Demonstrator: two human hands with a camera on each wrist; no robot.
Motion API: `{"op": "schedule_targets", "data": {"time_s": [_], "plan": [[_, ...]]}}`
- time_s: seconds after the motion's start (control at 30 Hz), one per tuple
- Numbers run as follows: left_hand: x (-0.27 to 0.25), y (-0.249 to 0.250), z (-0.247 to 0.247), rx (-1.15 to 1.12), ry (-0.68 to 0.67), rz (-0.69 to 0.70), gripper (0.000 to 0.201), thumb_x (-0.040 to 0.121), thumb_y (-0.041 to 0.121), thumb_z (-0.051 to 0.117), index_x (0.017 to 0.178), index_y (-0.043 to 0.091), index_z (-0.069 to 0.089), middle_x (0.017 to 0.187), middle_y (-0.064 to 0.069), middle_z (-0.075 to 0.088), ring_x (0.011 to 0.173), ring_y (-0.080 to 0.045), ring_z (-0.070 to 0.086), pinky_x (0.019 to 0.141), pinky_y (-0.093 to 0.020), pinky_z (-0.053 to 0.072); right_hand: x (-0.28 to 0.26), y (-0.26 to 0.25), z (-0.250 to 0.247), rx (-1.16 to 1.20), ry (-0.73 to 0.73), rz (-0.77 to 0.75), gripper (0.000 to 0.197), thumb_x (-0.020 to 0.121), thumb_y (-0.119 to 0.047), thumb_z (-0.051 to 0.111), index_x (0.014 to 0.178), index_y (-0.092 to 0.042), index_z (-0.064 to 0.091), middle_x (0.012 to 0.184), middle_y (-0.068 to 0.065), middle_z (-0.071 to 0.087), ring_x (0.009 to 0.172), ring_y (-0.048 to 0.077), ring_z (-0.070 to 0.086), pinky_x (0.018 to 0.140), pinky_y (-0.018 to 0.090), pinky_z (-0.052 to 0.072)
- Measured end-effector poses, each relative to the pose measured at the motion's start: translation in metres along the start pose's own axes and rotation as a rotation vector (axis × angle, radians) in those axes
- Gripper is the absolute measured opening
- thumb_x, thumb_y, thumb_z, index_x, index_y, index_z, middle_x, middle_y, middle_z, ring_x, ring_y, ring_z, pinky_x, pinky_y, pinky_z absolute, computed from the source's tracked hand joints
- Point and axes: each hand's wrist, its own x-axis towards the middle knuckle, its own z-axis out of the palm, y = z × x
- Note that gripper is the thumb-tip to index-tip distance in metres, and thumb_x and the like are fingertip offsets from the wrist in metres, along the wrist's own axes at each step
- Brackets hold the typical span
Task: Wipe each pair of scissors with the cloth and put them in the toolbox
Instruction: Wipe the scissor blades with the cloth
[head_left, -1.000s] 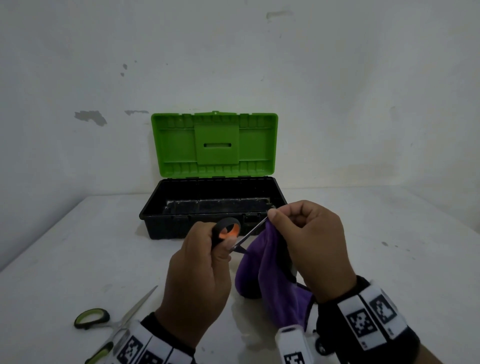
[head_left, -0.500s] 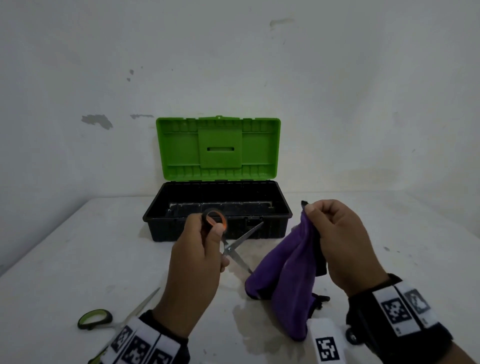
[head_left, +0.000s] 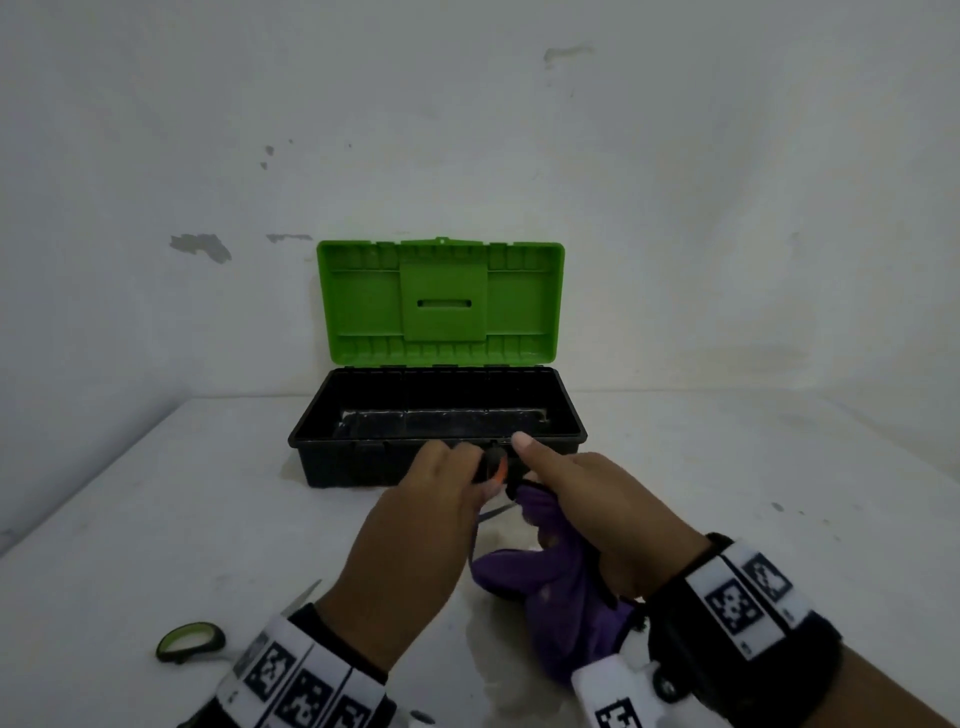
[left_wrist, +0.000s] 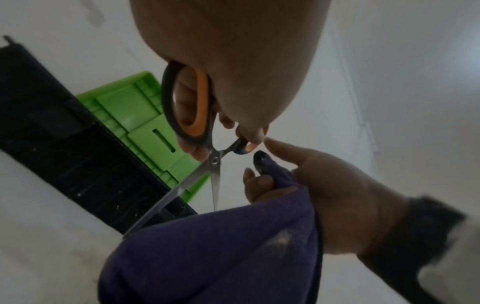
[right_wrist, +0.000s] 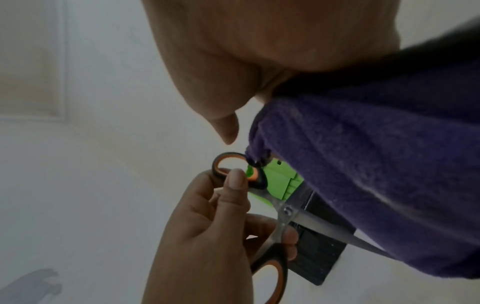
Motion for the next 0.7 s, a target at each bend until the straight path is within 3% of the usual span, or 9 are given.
{"op": "schedule_targets", "data": {"time_s": [0.1,0.3,0.37,0.43,0.53,0.6,0.7], "plan": [[-0.001,0.007,-0.007,0.212,-0.008,0.183,0.019,0.095,0.04,0.037,0.098,0.024,0.046,0.086,0.003,0.049,0.052,-0.011,0.049,0.039,-0.026,0.048,0.0,-0.006,0.0,0.086,-0.114,0.089,0.045,0.088,-0.051,0.066,0.068,-0.012,0.069,0.062,0.005,0.057,0.052,0.015,0.049,0.045,0.024,0.036],[0.002,0.011,-0.017,0.263,0.017,0.312,0.027,0.096,0.043,0.043,0.096,0.019,0.054,0.088,0.001,0.048,0.054,-0.011,0.046,0.042,-0.027,0.048,-0.012,-0.013,-0.008,0.112,-0.119,-0.032,0.021,0.088,-0.018,0.062,0.076,-0.002,0.067,0.06,0.008,0.053,0.047,0.014,0.042,0.042,0.023,0.027],[0.001,0.016,-0.024,0.146,0.024,0.189,0.032,0.09,0.054,0.052,0.101,0.023,0.052,0.094,0.007,0.046,0.063,-0.007,0.051,0.05,-0.02,0.047,-0.016,-0.012,-0.01,0.116,-0.073,-0.09,0.021,0.085,-0.014,0.063,0.077,0.004,0.068,0.058,0.011,0.05,0.046,0.015,0.038,0.042,0.024,0.027],[-0.001,0.018,-0.031,-0.055,0.049,-0.083,0.047,0.08,0.067,0.055,0.109,0.031,0.044,0.096,0.014,0.045,0.072,-0.005,0.055,0.057,-0.015,0.045,-0.019,-0.007,-0.012,0.121,-0.009,-0.15,0.025,0.088,-0.014,0.062,0.073,0.006,0.067,0.06,0.015,0.048,0.048,0.016,0.036,0.044,0.026,0.028],[-0.004,0.02,-0.036,-0.356,0.009,-0.478,0.066,0.067,0.077,0.046,0.109,0.026,0.047,0.091,0.003,0.06,0.073,-0.011,0.062,0.059,-0.023,0.049,-0.023,0.004,-0.011,0.096,0.065,-0.263,0.036,0.094,-0.015,0.057,0.06,-0.001,0.056,0.061,0.015,0.045,0.048,0.018,0.034,0.046,0.027,0.028],[-0.005,0.018,-0.036,-0.464,-0.084,-0.609,0.059,0.071,0.073,0.048,0.104,0.024,0.054,0.09,-0.001,0.066,0.076,-0.013,0.066,0.06,-0.024,0.052,-0.024,0.012,-0.008,0.054,0.119,-0.328,0.042,0.095,-0.015,0.056,0.06,0.006,0.046,0.058,0.014,0.041,0.049,0.018,0.032,0.044,0.025,0.026],[-0.009,0.016,-0.034,-0.596,-0.156,-0.703,0.061,0.069,0.074,0.053,0.098,0.021,0.062,0.093,-0.004,0.069,0.087,-0.018,0.067,0.075,-0.033,0.057,-0.027,0.022,-0.001,0.014,0.18,-0.409,0.039,0.095,-0.015,0.057,0.064,0.007,0.049,0.053,0.007,0.042,0.048,0.017,0.034,0.042,0.021,0.029]]}}
